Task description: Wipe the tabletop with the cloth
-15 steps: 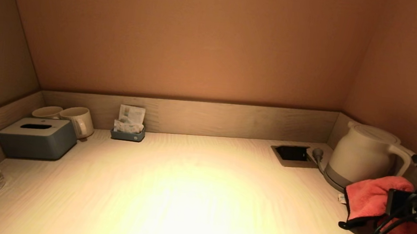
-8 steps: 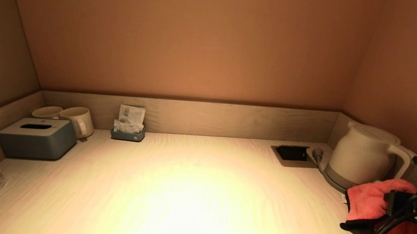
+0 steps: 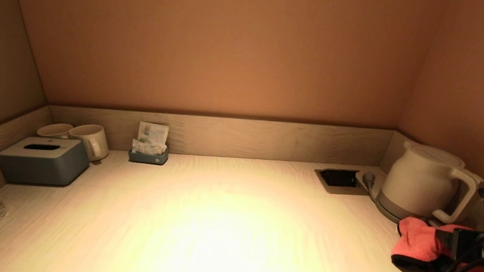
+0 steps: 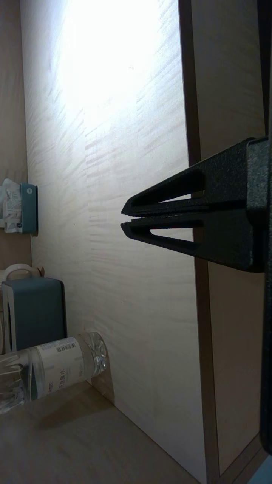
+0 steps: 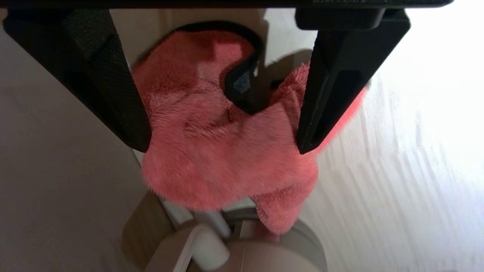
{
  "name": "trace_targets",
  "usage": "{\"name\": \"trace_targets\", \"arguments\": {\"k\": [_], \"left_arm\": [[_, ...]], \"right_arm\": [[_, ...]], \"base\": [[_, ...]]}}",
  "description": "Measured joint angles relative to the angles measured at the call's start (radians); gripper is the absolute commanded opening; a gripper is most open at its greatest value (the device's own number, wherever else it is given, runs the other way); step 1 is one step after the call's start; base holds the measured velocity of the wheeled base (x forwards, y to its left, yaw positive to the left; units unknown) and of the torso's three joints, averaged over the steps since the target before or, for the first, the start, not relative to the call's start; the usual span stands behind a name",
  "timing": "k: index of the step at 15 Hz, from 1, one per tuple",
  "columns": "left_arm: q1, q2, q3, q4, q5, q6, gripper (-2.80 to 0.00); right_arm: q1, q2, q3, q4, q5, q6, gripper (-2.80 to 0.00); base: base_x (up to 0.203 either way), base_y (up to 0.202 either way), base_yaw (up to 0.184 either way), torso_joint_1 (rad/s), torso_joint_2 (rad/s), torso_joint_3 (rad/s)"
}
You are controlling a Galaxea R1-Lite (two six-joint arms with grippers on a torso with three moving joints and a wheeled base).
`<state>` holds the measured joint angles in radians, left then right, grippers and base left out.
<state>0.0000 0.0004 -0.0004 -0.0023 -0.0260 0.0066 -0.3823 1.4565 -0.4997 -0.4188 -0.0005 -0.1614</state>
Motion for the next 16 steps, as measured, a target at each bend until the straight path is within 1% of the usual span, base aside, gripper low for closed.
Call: {"name": "trace_targets", "arguments": {"k": [4,9,11,13,14,16], "left_arm": [[0.0,0.0,0.0,0.0,0.0,0.0,-2.8],[-0.001,0.0,0.0,0.0,0.0,0.0,-2.8],[0.0,0.0,0.0,-0.001,0.0,-0.001,-2.8],[0.0,0.0,0.0,0.0,0.0,0.0,-2.8],[0.0,0.0,0.0,-0.001,0.0,0.0,-2.8],[0.0,0.0,0.0,0.0,0.0,0.0,-2.8]], "right_arm": [[0.0,-0.005,0.015,0.022,0.026,-0.08,0.0],[0.003,-0.061,0.008,0.056,0.081,-0.087,0.0],[0.02,-0.115,0.003,0.057,0.097,-0.087,0.0],[0.056,-0.188,-0.001,0.061,0.118,-0.087,0.0],[0.08,-0.228,-0.001,0.067,0.126,-0.086,-2.8],[0.139,-0.325,-0.003,0.093,0.138,-0.081,-2.8]], "base": [[0.0,0.0,0.0,0.0,0.0,0.0],[0.0,0.0,0.0,0.0,0.0,0.0],[0.0,0.0,0.0,0.0,0.0,0.0],[0.0,0.0,0.0,0.0,0.0,0.0],[0.0,0.0,0.0,0.0,0.0,0.0],[0.0,0.0,0.0,0.0,0.0,0.0]]}}
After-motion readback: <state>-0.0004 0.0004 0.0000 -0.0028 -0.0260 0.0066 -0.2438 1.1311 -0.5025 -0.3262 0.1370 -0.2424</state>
